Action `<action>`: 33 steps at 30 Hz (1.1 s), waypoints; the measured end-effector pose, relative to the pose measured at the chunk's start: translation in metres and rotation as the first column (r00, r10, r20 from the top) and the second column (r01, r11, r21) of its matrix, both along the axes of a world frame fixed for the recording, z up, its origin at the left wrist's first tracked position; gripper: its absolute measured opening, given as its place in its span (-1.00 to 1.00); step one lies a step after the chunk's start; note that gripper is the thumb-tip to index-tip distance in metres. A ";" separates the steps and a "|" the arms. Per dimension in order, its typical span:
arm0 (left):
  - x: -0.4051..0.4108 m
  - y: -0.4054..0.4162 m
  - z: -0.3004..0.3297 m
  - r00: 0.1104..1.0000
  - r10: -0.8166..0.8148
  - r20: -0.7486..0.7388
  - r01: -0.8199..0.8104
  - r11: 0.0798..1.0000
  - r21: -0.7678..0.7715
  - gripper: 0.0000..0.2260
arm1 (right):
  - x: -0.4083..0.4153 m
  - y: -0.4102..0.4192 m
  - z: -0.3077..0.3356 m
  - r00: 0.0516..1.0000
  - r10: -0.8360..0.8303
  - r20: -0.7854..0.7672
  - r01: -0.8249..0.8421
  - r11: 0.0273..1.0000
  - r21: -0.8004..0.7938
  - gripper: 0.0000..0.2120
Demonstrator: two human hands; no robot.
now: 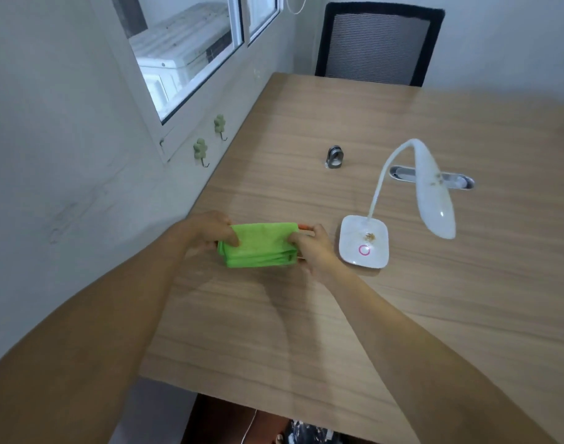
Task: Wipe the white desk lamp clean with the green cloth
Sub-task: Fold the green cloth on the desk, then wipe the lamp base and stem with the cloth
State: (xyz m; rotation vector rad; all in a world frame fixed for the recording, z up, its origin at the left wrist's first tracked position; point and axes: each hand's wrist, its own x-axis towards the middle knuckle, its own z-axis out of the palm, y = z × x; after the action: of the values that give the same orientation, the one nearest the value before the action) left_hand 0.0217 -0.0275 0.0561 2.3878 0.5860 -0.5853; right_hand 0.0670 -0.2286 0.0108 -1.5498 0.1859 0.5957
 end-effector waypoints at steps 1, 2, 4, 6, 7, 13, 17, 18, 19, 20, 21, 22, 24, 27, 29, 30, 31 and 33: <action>-0.001 -0.010 0.004 1.000 0.021 -0.017 -0.022 0.997 -0.080 -0.89 | 0.001 -0.011 0.003 0.999 -0.040 -0.029 0.040 0.999 0.018 -0.69; -0.002 -0.020 0.007 0.998 0.048 -0.037 -0.053 0.986 -0.161 -0.90 | 0.001 -0.021 0.006 0.996 -0.073 -0.048 0.074 0.997 0.036 -0.69; -0.003 -0.047 0.011 0.993 0.084 -0.080 -0.105 0.943 -0.315 -0.95 | 0.001 -0.046 0.011 0.990 -0.134 -0.054 0.137 0.989 0.059 -0.81; -0.003 -0.073 0.012 0.986 0.127 -0.107 -0.162 0.872 -0.462 -0.95 | 0.001 -0.072 0.015 0.979 -0.192 -0.061 0.197 0.977 0.084 -0.87; -0.003 -0.085 0.011 0.981 0.157 -0.117 -0.196 0.818 -0.540 -0.93 | 0.001 -0.083 0.016 0.974 -0.211 -0.086 0.221 0.967 0.126 -0.89; 0.011 -0.154 0.010 0.972 0.186 -0.141 -0.230 0.655 -0.720 -0.87 | -0.002 -0.142 0.022 0.902 -0.286 -0.323 0.414 0.782 0.465 -0.79; 0.020 -0.190 0.002 0.965 0.197 -0.173 -0.259 0.625 -0.736 -0.87 | -0.004 -0.160 0.020 0.847 -0.342 -0.407 0.525 0.662 0.535 -0.75; 0.020 -0.198 -0.001 0.964 0.193 -0.181 -0.263 0.618 -0.740 -0.87 | -0.003 -0.164 0.019 0.843 -0.360 -0.399 0.532 0.667 0.522 -0.72; 0.021 -0.204 -0.004 0.963 0.193 -0.186 -0.267 0.613 -0.744 -0.87 | -0.003 -0.168 0.018 0.841 -0.379 -0.387 0.536 0.683 0.496 -0.70; 0.022 -0.210 -0.006 0.962 0.196 -0.192 -0.272 0.606 -0.747 -0.87 | -0.002 -0.172 0.017 0.842 -0.393 -0.370 0.534 0.708 0.462 -0.67; 0.022 -0.215 -0.009 0.959 0.199 -0.200 -0.281 0.598 -0.751 -0.87 | -0.003 -0.176 0.017 0.854 -0.389 -0.346 0.513 0.742 0.432 -0.67; 0.022 -0.219 -0.010 0.957 0.200 -0.209 -0.288 0.591 -0.754 -0.88 | -0.003 -0.179 0.017 0.878 -0.362 -0.314 0.469 0.785 0.404 -0.69; 0.022 -0.226 -0.013 0.956 0.194 -0.218 -0.291 0.582 -0.759 -0.88 | -0.005 -0.184 0.018 0.926 -0.275 -0.258 0.356 0.864 0.357 -0.71; 0.021 -0.233 -0.018 0.965 0.162 -0.208 -0.263 0.621 -0.738 -0.92 | 0.000 -0.186 0.013 0.954 -0.261 -0.149 0.288 0.936 0.204 -0.62; 0.020 -0.232 -0.023 0.979 0.112 -0.171 -0.200 0.708 -0.678 -0.92 | 0.006 -0.188 0.010 0.955 -0.295 -0.033 0.297 0.953 0.063 -0.64; 0.020 -0.229 -0.026 0.986 0.107 -0.131 -0.166 0.753 -0.637 -0.90 | 0.011 -0.192 0.009 0.946 -0.324 0.030 0.324 0.946 -0.007 -0.66; 0.021 -0.224 -0.031 0.991 0.116 -0.067 -0.133 0.803 -0.581 -0.87 | 0.016 -0.196 0.009 0.930 -0.358 0.086 0.364 0.929 -0.068 -0.67; 0.023 -0.210 -0.042 0.989 0.120 0.090 -0.077 0.921 -0.381 -0.77 | 0.026 -0.206 0.011 0.906 -0.391 0.161 0.413 0.899 -0.142 -0.67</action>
State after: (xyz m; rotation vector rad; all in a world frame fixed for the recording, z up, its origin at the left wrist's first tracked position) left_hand 0.0445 -0.2370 0.0144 2.0004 0.4913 -0.4681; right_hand 0.0931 -0.4349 0.0219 -1.6496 0.4591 0.1523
